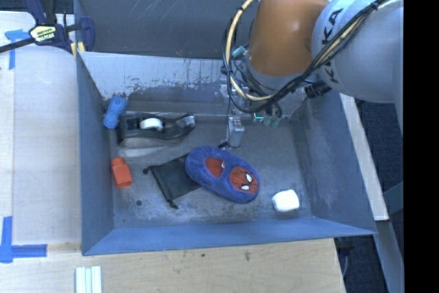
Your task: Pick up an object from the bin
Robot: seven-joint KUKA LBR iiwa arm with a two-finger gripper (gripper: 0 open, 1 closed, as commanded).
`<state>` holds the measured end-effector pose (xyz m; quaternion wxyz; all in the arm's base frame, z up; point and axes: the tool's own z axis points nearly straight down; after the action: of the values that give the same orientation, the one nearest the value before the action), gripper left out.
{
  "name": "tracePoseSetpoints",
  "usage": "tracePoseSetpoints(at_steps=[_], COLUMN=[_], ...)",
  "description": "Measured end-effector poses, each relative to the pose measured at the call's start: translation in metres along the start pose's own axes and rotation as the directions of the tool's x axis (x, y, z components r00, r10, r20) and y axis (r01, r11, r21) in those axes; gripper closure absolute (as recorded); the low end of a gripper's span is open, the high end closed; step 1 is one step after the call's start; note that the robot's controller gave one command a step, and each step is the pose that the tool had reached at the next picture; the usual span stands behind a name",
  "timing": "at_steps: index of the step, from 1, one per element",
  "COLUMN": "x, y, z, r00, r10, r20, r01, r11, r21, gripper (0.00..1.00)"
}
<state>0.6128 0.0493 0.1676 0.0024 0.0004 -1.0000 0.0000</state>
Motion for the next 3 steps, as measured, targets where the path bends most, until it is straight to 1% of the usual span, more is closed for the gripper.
tracePoseSetpoints(at_steps=[1, 2, 3], x=[-0.013, -0.013, 0.02], y=[0.032, 0.033, 0.061], z=[0.095, 0.093, 0.09], r00=[0.967, 0.967, 1.0], r10=[-0.256, -0.254, -0.005], r20=[0.004, 0.006, 0.007], r01=[0.256, 0.254, 0.005], r11=[0.967, 0.967, 1.0], r21=[0.005, 0.003, 0.005], gripper=[0.0, 1.0, 1.0])
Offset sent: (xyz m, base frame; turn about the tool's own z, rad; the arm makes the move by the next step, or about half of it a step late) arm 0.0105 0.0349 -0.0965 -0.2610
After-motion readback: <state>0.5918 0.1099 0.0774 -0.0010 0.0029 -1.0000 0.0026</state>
